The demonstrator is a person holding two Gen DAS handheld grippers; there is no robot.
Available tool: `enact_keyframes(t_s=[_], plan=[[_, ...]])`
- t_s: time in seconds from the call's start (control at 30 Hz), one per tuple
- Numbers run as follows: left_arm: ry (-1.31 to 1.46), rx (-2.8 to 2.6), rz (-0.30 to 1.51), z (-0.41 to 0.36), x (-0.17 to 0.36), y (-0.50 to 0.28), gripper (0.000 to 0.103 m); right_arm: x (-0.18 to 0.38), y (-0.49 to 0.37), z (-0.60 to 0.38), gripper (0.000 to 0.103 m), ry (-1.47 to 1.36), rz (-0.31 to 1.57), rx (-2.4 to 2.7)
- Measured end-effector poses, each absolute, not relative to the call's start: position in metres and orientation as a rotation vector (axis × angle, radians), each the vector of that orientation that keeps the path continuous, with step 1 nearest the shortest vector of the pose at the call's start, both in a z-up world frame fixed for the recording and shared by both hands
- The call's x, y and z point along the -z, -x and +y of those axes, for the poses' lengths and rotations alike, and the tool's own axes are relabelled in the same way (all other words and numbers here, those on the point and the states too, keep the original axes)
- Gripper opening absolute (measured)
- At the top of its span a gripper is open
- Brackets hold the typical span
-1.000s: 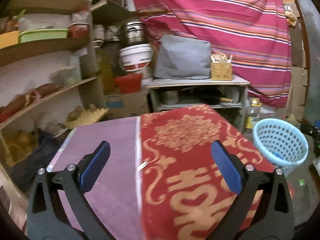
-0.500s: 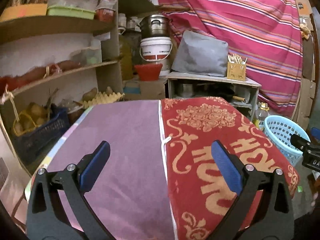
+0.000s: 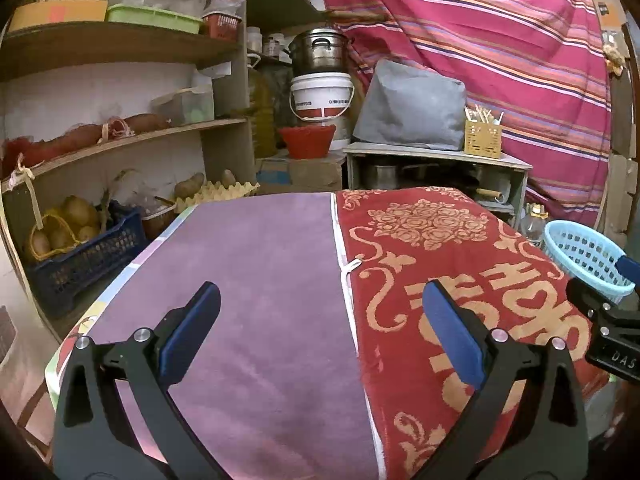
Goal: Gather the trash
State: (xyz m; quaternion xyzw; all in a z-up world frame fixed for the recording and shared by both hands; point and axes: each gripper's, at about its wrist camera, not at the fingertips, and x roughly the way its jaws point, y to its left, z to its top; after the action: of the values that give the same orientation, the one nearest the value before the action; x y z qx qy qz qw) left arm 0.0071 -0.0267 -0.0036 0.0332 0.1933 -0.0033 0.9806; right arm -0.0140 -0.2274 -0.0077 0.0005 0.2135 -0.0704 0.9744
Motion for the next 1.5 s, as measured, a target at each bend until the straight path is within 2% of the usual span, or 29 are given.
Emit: enact_keyframes(t_s=[1.5], plan=[[-0.044,-0.057,0.355,-0.003,0.008,-0.004,0.098,0.005,0.009,-0.193,0.098,0.04,0.403,0.082]])
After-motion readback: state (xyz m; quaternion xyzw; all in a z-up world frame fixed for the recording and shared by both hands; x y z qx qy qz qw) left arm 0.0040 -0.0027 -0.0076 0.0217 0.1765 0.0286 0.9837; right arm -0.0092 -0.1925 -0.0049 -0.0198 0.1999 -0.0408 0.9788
